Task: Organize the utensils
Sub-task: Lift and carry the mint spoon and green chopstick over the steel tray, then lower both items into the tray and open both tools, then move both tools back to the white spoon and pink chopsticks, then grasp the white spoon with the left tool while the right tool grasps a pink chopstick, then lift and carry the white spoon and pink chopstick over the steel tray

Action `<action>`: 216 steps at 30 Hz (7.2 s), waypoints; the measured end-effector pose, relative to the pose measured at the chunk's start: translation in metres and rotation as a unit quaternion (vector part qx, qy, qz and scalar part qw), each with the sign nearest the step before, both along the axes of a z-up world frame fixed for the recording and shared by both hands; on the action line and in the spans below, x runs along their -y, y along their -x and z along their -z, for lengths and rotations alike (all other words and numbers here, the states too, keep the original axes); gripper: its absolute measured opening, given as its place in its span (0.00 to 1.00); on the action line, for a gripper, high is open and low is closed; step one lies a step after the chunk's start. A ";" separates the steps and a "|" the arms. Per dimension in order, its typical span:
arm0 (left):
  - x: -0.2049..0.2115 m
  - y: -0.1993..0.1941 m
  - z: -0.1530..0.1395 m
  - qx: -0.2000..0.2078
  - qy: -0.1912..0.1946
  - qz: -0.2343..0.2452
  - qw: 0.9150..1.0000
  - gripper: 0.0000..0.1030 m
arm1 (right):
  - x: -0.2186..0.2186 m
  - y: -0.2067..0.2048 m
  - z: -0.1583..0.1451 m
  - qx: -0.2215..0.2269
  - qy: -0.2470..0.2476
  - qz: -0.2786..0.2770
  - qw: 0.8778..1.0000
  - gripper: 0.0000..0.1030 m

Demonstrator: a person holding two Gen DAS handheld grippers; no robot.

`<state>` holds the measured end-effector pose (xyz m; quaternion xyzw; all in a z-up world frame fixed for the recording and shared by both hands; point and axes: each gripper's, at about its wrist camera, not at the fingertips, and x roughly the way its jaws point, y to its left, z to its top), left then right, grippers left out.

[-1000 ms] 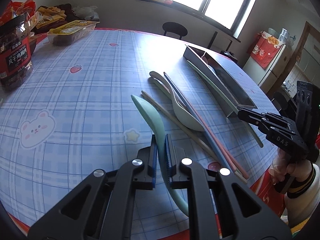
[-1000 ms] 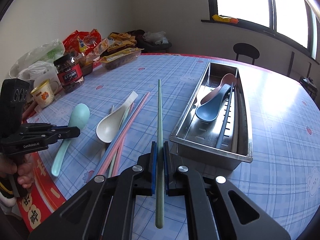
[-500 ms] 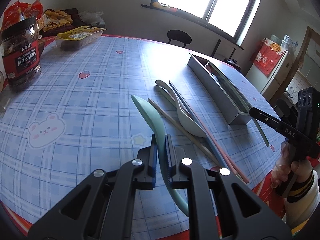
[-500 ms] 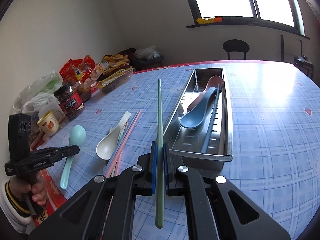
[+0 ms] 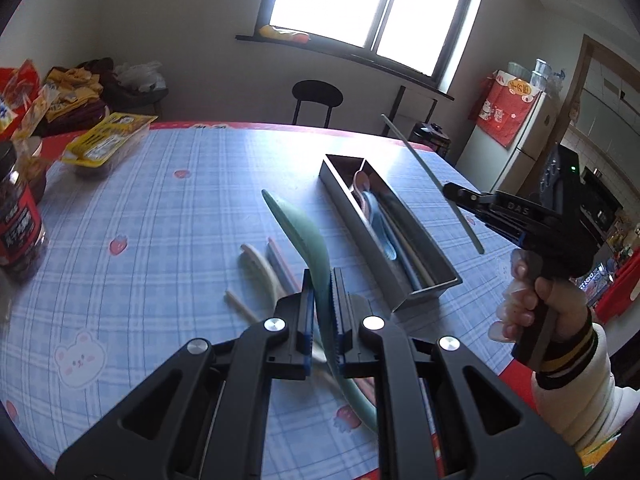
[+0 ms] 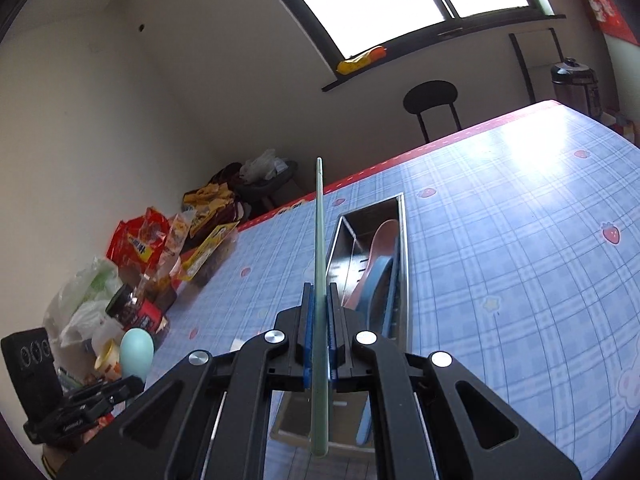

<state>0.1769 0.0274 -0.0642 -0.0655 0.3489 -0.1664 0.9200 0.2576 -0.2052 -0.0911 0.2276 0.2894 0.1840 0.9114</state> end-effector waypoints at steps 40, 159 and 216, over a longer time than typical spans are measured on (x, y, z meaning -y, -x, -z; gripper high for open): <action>0.160 -0.244 0.056 -0.079 -0.193 0.130 0.969 0.12 | -0.001 -0.033 0.067 -0.105 -0.031 0.053 0.993 0.06; -0.013 -0.037 0.082 -0.095 0.007 -0.018 0.995 0.30 | -0.144 0.056 0.069 -0.100 0.161 -0.183 0.965 0.07; -0.040 -0.039 0.095 -0.092 -0.020 -0.003 0.996 0.12 | -0.168 0.058 0.067 -0.082 0.235 -0.179 0.952 0.07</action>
